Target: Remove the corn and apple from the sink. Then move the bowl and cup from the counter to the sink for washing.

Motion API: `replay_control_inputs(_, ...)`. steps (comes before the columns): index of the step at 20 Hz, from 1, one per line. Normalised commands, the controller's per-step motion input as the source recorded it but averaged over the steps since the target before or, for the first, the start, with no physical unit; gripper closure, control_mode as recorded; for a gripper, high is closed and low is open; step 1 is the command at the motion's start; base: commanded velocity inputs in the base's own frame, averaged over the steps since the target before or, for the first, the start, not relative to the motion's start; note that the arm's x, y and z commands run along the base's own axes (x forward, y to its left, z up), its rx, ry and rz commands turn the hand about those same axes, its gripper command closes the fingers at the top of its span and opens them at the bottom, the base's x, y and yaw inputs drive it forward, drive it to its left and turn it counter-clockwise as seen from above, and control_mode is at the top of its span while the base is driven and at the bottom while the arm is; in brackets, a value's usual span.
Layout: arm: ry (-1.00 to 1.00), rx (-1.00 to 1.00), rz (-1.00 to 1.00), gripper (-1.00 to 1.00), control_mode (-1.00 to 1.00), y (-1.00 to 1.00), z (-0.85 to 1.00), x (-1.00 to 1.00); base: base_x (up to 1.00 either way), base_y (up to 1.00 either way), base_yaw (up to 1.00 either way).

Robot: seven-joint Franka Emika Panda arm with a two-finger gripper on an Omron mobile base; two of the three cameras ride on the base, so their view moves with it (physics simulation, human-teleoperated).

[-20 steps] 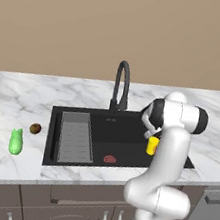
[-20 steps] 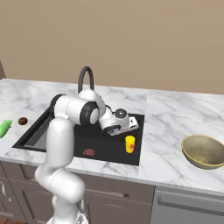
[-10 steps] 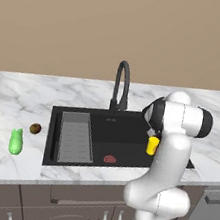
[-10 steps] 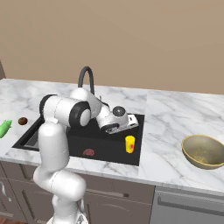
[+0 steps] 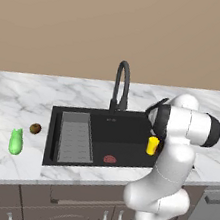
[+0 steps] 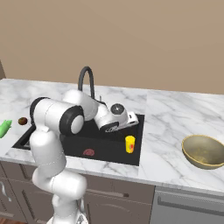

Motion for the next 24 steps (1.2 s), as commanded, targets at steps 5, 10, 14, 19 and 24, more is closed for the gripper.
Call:
replay_control_inputs(5,0.0,0.0,-0.03,-1.0,-1.0,0.0,0.43,-0.16,0.0,0.0,0.0)
replay_control_inputs(10,0.01,0.0,-0.06,-1.0,-1.0,0.0,0.43,-0.17,0.0,0.0,0.0)
replay_control_inputs(14,0.02,-0.03,-0.05,-1.0,-1.0,-0.01,0.43,-0.18,0.0,0.0,0.0)
replay_control_inputs(19,0.06,-0.05,-0.06,-1.0,-1.0,-0.02,0.42,-0.17,0.0,0.0,0.0)
replay_control_inputs(24,0.06,-0.06,-0.07,-1.0,-1.0,-0.06,0.42,-0.18,0.0,0.0,0.0)
